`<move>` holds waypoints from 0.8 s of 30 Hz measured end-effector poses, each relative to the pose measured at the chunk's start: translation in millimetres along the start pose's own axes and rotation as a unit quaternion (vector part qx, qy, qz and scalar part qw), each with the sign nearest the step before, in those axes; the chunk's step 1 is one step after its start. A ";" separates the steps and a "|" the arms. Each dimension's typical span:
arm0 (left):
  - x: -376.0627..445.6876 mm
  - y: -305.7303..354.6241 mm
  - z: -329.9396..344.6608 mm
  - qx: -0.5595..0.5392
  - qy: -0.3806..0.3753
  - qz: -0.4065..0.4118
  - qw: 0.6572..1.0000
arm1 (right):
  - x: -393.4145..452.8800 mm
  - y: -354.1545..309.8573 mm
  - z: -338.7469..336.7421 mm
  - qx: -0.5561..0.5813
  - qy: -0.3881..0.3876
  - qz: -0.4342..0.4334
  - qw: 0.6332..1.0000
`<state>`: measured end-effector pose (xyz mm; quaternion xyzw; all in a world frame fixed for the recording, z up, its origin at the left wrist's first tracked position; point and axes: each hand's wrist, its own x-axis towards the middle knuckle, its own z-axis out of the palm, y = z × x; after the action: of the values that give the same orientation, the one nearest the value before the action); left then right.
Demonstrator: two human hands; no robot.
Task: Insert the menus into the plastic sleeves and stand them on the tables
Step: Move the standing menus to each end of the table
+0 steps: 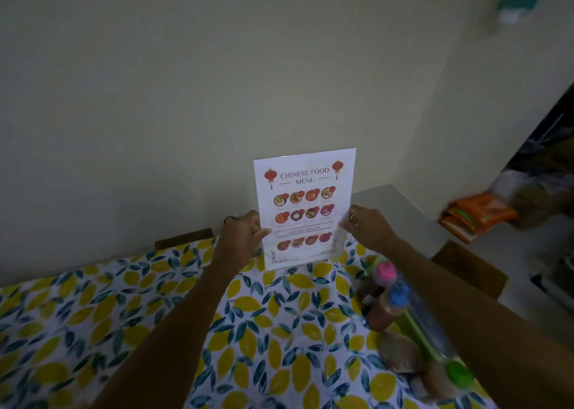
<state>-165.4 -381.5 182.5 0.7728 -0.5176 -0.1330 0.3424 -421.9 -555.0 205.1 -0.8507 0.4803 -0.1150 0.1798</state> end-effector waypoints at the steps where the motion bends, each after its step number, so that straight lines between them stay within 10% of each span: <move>1: 13.6 4.7 13.1 0.001 -0.002 -0.009 1.000 | 13.7 13.9 -3.5 0.003 -0.004 0.001 1.000; 24: 204.0 46.8 206.8 -0.020 -0.044 -0.077 0.996 | 224.1 214.2 44.5 0.015 -0.068 0.036 0.997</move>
<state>-227.0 -655.0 93.1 0.7968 -0.4684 -0.2029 0.3233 -457.0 -840.2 80.6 -0.8363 0.4951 -0.0571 0.2286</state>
